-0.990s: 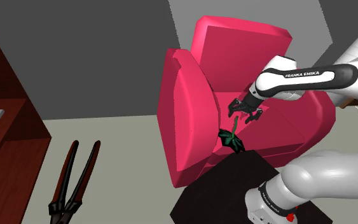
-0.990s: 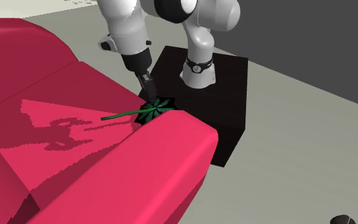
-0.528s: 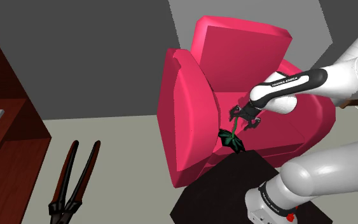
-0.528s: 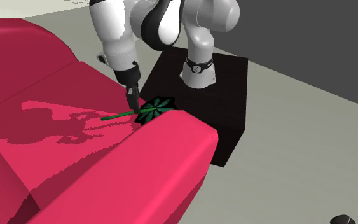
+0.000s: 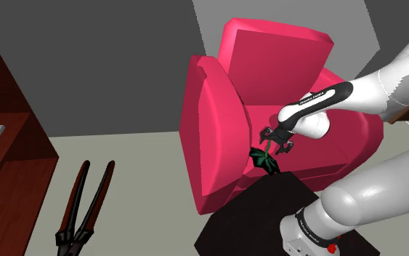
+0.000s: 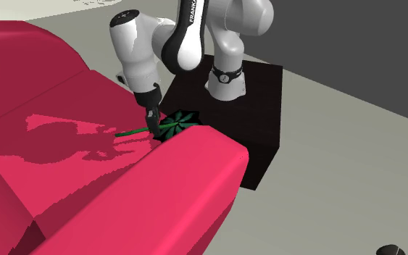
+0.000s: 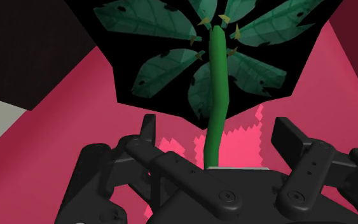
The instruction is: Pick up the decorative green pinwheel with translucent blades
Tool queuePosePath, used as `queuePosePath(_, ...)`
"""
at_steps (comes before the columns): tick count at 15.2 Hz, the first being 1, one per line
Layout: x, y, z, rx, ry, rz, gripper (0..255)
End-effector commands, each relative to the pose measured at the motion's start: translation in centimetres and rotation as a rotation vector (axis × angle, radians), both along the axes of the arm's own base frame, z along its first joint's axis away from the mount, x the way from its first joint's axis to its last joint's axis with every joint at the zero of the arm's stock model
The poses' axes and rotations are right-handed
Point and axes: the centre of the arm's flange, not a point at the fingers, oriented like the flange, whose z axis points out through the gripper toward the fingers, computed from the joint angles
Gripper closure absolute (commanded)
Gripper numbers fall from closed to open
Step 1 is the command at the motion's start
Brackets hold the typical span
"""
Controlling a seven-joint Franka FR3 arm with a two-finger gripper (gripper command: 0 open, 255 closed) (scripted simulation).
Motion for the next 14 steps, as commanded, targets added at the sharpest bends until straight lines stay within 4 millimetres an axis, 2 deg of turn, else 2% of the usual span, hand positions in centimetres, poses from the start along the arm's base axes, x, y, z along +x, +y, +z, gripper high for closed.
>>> queuePosePath(1,0.0,0.0,-0.4,-0.001,0.0,0.0,0)
queuePosePath(2,0.1,0.0,-0.4,-0.001,0.0,0.0,255)
queuePosePath(11,0.0,0.0,-0.4,-0.001,0.0,0.0,255)
queuePosePath(14,0.0,0.0,1.2,-0.001,0.0,0.0,255)
